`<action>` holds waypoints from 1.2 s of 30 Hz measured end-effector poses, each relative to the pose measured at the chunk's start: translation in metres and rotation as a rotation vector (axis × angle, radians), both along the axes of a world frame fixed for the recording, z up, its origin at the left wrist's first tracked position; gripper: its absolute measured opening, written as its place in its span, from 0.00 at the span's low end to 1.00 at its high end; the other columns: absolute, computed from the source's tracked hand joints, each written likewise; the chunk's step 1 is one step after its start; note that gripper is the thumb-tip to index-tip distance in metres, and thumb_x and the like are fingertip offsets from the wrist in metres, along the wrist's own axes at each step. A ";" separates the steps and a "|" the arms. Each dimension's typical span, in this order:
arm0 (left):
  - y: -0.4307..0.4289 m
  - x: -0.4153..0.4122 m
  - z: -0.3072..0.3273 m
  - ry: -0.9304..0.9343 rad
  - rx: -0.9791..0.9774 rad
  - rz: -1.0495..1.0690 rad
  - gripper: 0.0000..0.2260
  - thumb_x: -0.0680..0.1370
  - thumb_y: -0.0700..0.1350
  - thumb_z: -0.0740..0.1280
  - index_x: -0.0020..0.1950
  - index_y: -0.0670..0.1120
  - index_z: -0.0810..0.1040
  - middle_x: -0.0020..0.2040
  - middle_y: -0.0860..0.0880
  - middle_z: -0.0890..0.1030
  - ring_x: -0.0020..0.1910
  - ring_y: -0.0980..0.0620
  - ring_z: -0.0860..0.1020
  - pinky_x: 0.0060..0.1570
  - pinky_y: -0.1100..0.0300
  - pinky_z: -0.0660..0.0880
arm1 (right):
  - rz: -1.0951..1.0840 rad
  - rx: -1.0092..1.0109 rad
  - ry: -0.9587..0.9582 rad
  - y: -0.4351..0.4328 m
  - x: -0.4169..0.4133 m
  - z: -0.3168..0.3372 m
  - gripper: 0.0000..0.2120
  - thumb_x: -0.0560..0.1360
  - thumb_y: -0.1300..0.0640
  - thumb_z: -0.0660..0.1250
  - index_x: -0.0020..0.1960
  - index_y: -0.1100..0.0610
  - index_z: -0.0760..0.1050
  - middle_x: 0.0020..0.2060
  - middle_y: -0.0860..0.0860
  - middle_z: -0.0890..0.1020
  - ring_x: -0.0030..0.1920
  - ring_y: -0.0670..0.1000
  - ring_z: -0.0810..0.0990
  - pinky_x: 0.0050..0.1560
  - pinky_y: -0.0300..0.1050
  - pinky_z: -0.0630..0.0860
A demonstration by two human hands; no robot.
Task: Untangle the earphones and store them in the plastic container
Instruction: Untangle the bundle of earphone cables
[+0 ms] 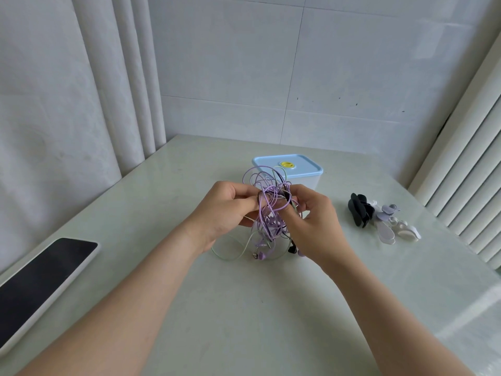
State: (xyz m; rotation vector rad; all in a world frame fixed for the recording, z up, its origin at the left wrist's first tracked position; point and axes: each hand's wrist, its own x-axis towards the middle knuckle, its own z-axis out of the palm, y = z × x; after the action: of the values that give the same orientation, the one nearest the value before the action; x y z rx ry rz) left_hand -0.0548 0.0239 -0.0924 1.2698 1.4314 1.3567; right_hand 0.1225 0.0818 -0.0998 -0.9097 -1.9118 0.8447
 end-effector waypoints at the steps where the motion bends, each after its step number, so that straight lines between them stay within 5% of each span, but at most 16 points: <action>1: 0.000 -0.001 0.000 -0.003 -0.009 -0.013 0.08 0.83 0.43 0.71 0.57 0.43 0.88 0.52 0.42 0.88 0.48 0.49 0.85 0.55 0.50 0.82 | 0.001 -0.006 -0.003 0.000 0.000 0.000 0.06 0.82 0.52 0.69 0.53 0.43 0.85 0.35 0.34 0.79 0.30 0.43 0.73 0.34 0.43 0.72; 7: -0.002 0.001 0.002 -0.126 -0.064 -0.051 0.08 0.84 0.42 0.67 0.58 0.41 0.84 0.47 0.42 0.88 0.41 0.47 0.87 0.41 0.58 0.82 | 0.060 -0.052 0.055 -0.006 -0.002 0.004 0.09 0.83 0.55 0.68 0.53 0.44 0.85 0.35 0.43 0.83 0.26 0.42 0.73 0.24 0.30 0.65; 10: 0.001 0.003 0.001 -0.163 -0.042 0.056 0.08 0.85 0.42 0.65 0.53 0.41 0.82 0.46 0.41 0.87 0.41 0.44 0.86 0.38 0.57 0.82 | 0.000 -0.123 0.163 -0.006 -0.002 0.006 0.07 0.83 0.51 0.68 0.53 0.42 0.85 0.34 0.44 0.82 0.28 0.42 0.73 0.23 0.37 0.69; 12: 0.007 0.001 -0.001 -0.244 0.008 0.155 0.09 0.85 0.39 0.63 0.48 0.41 0.81 0.42 0.43 0.86 0.40 0.44 0.84 0.42 0.54 0.83 | -0.053 -0.159 0.225 -0.002 -0.001 0.006 0.06 0.83 0.49 0.68 0.53 0.44 0.84 0.33 0.44 0.79 0.30 0.44 0.72 0.24 0.42 0.70; 15: 0.014 -0.007 0.000 -0.594 0.069 0.236 0.11 0.84 0.36 0.58 0.44 0.42 0.76 0.34 0.44 0.81 0.38 0.44 0.80 0.55 0.46 0.82 | -0.113 -0.192 0.287 0.004 0.001 0.004 0.07 0.84 0.53 0.66 0.53 0.50 0.83 0.30 0.48 0.69 0.25 0.43 0.63 0.21 0.35 0.64; 18: 0.012 -0.012 0.005 -0.877 0.077 0.186 0.11 0.82 0.39 0.57 0.40 0.45 0.71 0.29 0.48 0.66 0.33 0.47 0.72 0.58 0.44 0.81 | -0.143 -0.204 0.258 0.007 0.003 0.001 0.08 0.85 0.54 0.64 0.55 0.54 0.81 0.30 0.49 0.65 0.23 0.43 0.59 0.19 0.32 0.60; 21: 0.006 -0.012 0.002 -0.550 -0.025 0.135 0.14 0.83 0.48 0.65 0.38 0.46 0.73 0.27 0.51 0.57 0.27 0.50 0.60 0.40 0.55 0.75 | -0.152 -0.160 0.176 0.007 0.002 0.000 0.08 0.85 0.55 0.63 0.56 0.52 0.81 0.35 0.54 0.76 0.25 0.44 0.68 0.18 0.33 0.65; 23: 0.006 -0.009 -0.003 -0.242 -0.022 0.083 0.16 0.84 0.53 0.66 0.45 0.43 0.82 0.28 0.50 0.55 0.27 0.50 0.55 0.37 0.56 0.67 | -0.159 -0.050 0.070 0.010 0.002 -0.003 0.09 0.85 0.54 0.61 0.57 0.48 0.80 0.45 0.51 0.83 0.37 0.45 0.78 0.23 0.36 0.74; 25: 0.007 -0.006 -0.006 -0.180 0.053 0.087 0.17 0.87 0.53 0.62 0.52 0.44 0.86 0.30 0.49 0.58 0.27 0.51 0.57 0.36 0.57 0.69 | -0.182 0.029 -0.030 0.012 0.001 -0.005 0.09 0.83 0.49 0.60 0.57 0.44 0.79 0.49 0.47 0.83 0.47 0.48 0.81 0.34 0.45 0.81; 27: 0.008 -0.003 -0.003 -0.327 0.141 0.150 0.17 0.88 0.50 0.61 0.49 0.43 0.84 0.34 0.48 0.69 0.29 0.51 0.67 0.40 0.56 0.77 | -0.184 0.022 -0.076 0.008 -0.001 -0.003 0.14 0.77 0.40 0.57 0.55 0.41 0.77 0.48 0.42 0.82 0.47 0.52 0.82 0.47 0.62 0.82; 29: 0.008 -0.003 0.002 -0.554 0.201 0.132 0.17 0.88 0.48 0.60 0.43 0.43 0.79 0.49 0.47 0.83 0.42 0.48 0.81 0.51 0.52 0.81 | -0.196 0.011 -0.114 0.006 -0.003 -0.004 0.16 0.74 0.39 0.54 0.55 0.41 0.76 0.48 0.41 0.81 0.48 0.56 0.81 0.52 0.66 0.81; 31: 0.007 -0.005 0.006 -0.764 0.234 0.056 0.17 0.88 0.48 0.59 0.41 0.45 0.73 0.61 0.44 0.85 0.57 0.44 0.85 0.64 0.49 0.79 | -0.230 0.013 -0.159 0.007 -0.006 -0.005 0.12 0.78 0.47 0.56 0.55 0.46 0.76 0.49 0.43 0.81 0.51 0.58 0.79 0.58 0.64 0.77; 34: 0.008 -0.005 0.008 -0.999 0.301 0.114 0.19 0.89 0.51 0.56 0.41 0.45 0.70 0.45 0.43 0.85 0.46 0.44 0.87 0.62 0.45 0.80 | -0.333 0.002 -0.190 0.014 -0.003 -0.008 0.08 0.82 0.60 0.59 0.53 0.49 0.75 0.47 0.44 0.81 0.53 0.59 0.75 0.63 0.56 0.69; 36: 0.012 -0.006 0.009 -1.019 0.319 0.242 0.17 0.88 0.50 0.58 0.41 0.47 0.69 0.33 0.48 0.73 0.31 0.49 0.76 0.54 0.48 0.82 | -0.376 -0.019 -0.183 0.020 0.000 -0.009 0.09 0.82 0.60 0.59 0.52 0.48 0.74 0.42 0.42 0.79 0.52 0.58 0.74 0.62 0.55 0.67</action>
State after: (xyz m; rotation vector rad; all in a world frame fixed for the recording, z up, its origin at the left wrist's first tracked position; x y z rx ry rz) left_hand -0.0605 0.0355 -0.0836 0.3972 0.6605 2.0293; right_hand 0.1220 0.1013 -0.1093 -1.3447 -1.8038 0.5711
